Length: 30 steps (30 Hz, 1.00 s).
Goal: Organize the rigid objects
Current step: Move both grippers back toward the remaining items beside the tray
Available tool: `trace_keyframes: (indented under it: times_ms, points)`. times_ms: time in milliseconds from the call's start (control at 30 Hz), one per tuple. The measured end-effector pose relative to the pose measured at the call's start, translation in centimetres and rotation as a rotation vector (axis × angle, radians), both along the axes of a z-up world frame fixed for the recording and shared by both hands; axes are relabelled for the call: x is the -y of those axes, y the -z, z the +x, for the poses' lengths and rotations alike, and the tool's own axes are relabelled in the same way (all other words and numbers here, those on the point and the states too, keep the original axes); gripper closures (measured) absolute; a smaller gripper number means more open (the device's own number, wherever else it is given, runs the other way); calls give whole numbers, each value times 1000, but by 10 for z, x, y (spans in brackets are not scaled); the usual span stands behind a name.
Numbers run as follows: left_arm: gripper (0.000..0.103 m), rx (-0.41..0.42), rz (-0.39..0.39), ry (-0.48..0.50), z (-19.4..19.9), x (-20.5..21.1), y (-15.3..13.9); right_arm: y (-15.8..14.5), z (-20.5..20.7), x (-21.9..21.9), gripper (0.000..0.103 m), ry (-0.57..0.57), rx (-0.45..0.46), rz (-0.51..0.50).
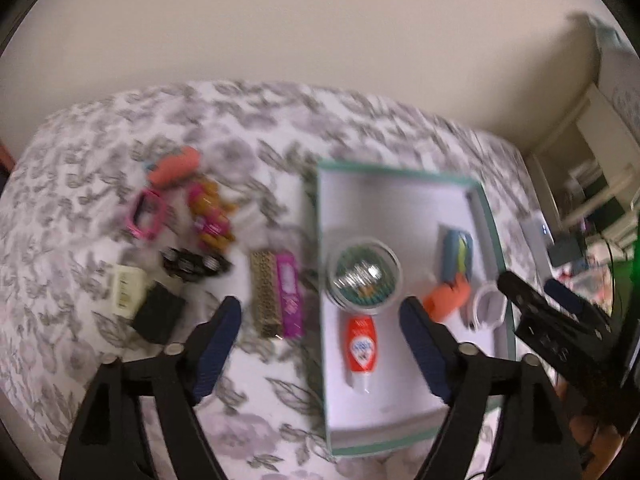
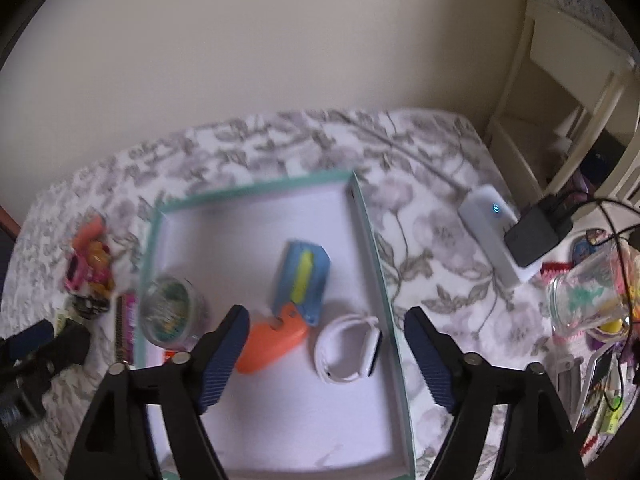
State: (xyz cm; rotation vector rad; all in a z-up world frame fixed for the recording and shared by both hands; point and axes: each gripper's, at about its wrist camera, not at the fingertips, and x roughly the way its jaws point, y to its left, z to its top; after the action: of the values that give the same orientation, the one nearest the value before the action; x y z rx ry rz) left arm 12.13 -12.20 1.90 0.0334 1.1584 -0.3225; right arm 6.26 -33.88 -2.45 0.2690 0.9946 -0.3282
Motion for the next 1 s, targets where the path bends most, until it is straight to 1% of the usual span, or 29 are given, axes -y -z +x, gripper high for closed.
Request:
trace_keyframes:
  times_ms: [100, 200, 267, 333, 367, 400, 433, 567, 700, 1000]
  points:
    - [18, 32, -9, -62, 5, -17, -7, -8, 1, -6, 16, -21, 33, -6]
    - [18, 61, 5, -113, 10, -32, -12, -13, 1, -11, 12, -32, 58, -5]
    - [18, 77, 10, -138, 13, -41, -15, -15, 2, -16, 5, -41, 70, -9]
    - [16, 89, 7, -164, 15, -50, -18, -17, 3, -20, 2, -54, 76, -16]
    - [15, 91, 2, -179, 17, -55, -18, -18, 4, -23, 1, -61, 81, -20]
    - [9, 88, -5, -197, 18, -61, -18, -18, 4, -25, 1, -68, 83, -23]
    - [8, 85, -13, -210, 19, -64, -17, -18, 5, -27, 0, -75, 86, -26]
    - [8, 76, -40, -272, 26, -85, -13, -18, 10, -39, 0, -106, 92, -37]
    - [8, 64, -54, -351, 34, -114, -9, -14, 17, -55, 0, -141, 89, -38]
    - [8, 56, 47, -513, 48, -181, 0, -6, 38, -114, 0, -271, 117, 41]
